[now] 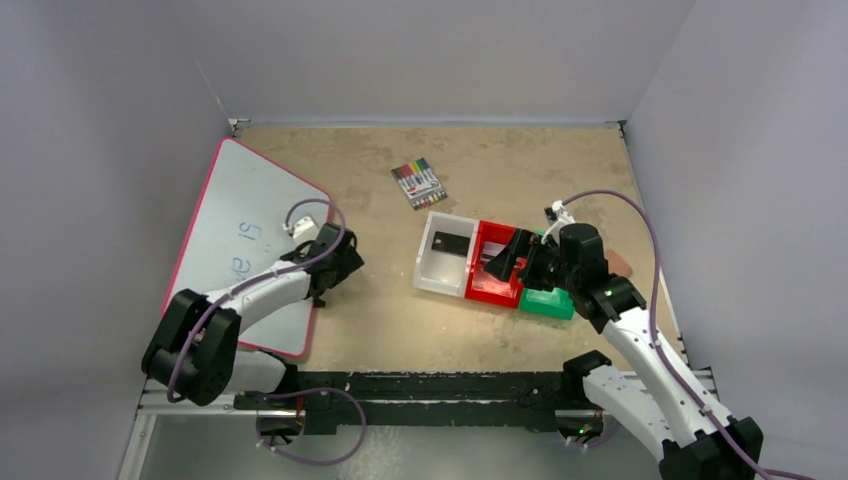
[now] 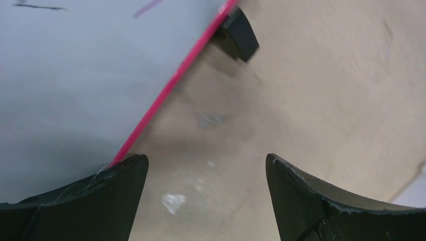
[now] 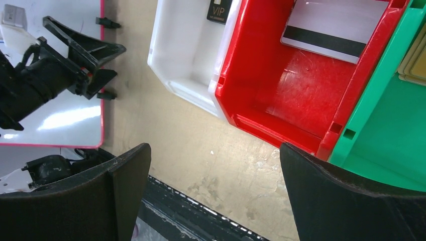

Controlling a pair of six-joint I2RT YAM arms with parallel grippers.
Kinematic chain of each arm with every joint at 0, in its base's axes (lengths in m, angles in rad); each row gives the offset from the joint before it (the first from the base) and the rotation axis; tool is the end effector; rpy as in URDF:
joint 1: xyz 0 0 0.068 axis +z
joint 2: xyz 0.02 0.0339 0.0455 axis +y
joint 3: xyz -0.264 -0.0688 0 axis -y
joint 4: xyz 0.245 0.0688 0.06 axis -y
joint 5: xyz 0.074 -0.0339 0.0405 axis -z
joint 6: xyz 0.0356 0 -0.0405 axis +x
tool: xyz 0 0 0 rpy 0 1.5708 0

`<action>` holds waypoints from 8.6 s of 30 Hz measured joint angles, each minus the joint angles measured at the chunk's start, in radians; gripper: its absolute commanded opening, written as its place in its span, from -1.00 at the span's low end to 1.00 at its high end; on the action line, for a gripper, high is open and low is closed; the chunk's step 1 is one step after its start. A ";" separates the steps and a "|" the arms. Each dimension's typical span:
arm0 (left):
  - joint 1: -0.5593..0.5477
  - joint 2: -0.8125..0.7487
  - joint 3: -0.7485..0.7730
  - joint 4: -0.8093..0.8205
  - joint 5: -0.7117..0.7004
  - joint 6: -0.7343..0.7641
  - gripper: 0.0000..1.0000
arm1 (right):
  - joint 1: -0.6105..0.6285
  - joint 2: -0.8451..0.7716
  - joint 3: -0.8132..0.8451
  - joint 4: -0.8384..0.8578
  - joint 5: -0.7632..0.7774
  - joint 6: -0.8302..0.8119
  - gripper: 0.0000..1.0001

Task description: Take the credit cards out of the card holder

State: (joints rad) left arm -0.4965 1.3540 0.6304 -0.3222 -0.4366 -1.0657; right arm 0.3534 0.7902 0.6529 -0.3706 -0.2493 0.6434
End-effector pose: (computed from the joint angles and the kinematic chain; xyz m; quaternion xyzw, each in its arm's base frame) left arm 0.2180 -0.1010 0.1621 -0.3187 0.8891 -0.0298 0.3272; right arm 0.1658 0.0705 0.2742 0.0613 0.8555 0.3345 0.3904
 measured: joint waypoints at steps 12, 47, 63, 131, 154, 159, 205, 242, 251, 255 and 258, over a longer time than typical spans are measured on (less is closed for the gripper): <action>0.359 -0.024 -0.020 -0.047 -0.040 0.100 0.85 | 0.000 -0.005 0.000 -0.021 0.005 0.000 1.00; 0.398 0.261 0.283 0.062 0.180 0.356 0.74 | 0.000 0.296 0.106 -0.042 0.138 -0.013 1.00; 0.258 -0.143 0.158 0.000 0.337 0.371 0.74 | 0.066 0.709 0.353 0.019 0.260 -0.088 1.00; 0.258 -0.512 0.142 -0.292 0.166 0.436 0.94 | -0.257 0.541 0.341 -0.212 0.857 0.154 1.00; 0.257 -0.503 0.108 -0.285 0.151 0.447 0.90 | -0.701 0.781 0.165 0.126 0.618 0.097 0.53; 0.257 -0.486 0.108 -0.285 0.151 0.450 0.90 | -0.706 0.738 0.103 0.245 0.534 0.049 0.40; 0.257 -0.479 0.107 -0.269 0.198 0.459 0.88 | -0.009 0.183 -0.170 -0.032 0.257 0.190 0.26; -0.595 -0.260 -0.036 -0.023 0.068 0.065 0.43 | 0.575 0.328 -0.098 0.090 0.537 0.594 0.31; -0.710 0.060 0.174 0.023 -0.042 0.054 0.38 | 0.575 0.270 -0.175 0.118 0.526 0.614 0.12; -0.727 0.121 0.209 0.034 -0.053 0.055 0.32 | 0.575 0.269 -0.201 0.149 0.518 0.623 0.08; -0.729 0.162 0.224 0.030 -0.059 0.055 0.25 | 0.575 0.266 -0.233 0.168 0.509 0.629 0.08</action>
State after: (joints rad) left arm -1.2251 1.5162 0.8539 -0.2920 -0.4953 -1.0111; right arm 0.9283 1.0565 0.4198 -0.2024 0.2596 1.2728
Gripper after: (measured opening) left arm 0.659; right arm 0.543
